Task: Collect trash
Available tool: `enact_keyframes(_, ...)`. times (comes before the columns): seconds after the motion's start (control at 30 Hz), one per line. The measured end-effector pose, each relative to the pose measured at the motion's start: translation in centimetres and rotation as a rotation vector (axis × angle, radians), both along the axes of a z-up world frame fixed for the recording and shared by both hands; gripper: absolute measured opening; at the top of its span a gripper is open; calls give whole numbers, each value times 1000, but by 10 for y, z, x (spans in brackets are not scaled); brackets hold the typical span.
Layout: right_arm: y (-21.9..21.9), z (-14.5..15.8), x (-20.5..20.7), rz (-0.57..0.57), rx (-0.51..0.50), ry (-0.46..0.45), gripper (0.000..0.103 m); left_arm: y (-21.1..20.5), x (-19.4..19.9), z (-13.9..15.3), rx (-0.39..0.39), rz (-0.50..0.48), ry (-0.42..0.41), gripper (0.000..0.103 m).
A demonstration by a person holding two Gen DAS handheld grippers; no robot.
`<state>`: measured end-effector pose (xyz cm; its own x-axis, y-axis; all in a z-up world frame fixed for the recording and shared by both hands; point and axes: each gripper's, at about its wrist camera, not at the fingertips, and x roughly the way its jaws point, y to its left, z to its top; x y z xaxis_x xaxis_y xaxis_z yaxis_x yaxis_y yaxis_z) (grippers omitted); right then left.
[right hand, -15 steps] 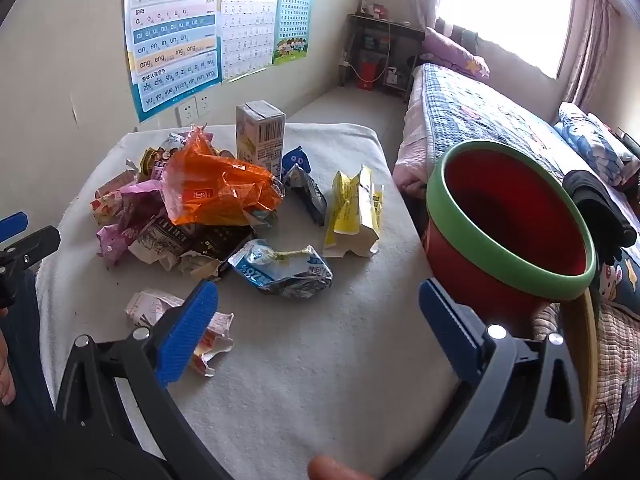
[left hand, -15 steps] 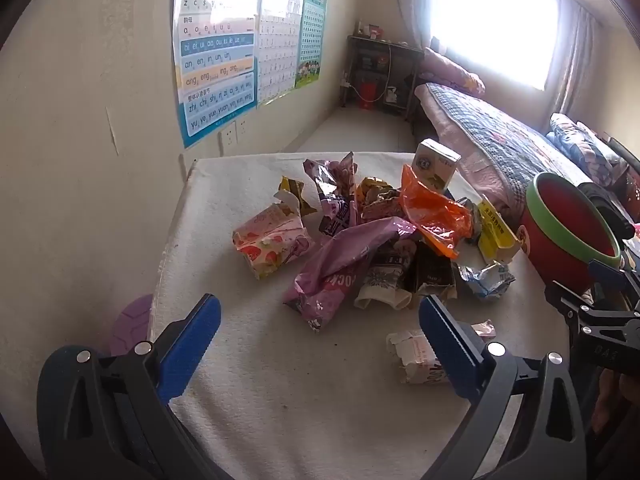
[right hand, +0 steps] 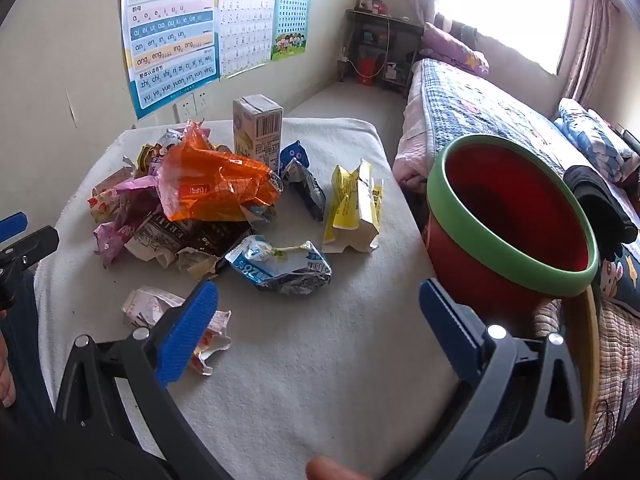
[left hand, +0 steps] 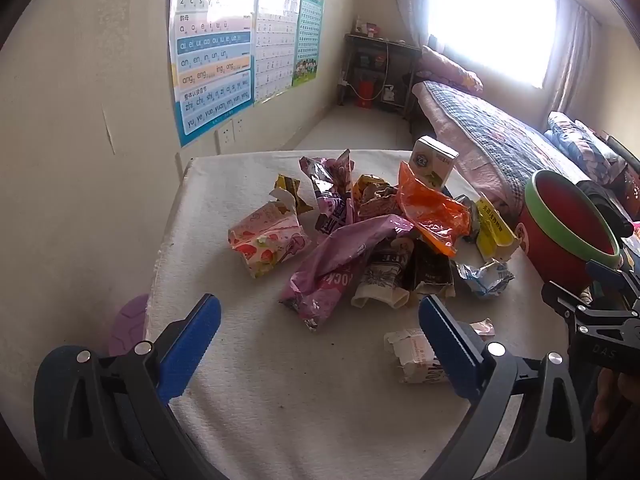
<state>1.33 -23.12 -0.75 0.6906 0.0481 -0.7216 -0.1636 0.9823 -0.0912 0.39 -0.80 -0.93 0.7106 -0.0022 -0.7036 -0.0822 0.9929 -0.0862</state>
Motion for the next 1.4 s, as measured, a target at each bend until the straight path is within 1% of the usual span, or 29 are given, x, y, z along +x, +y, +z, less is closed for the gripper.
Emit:
enact_keyframes(0.3,-2,-4,0,0,0,1,99,4,0,3,-3,-5,0,95)
enact_keyframes(1.4,0,-1,0,2,-2,-7,99,4,0,3,-11,-2,5,95)
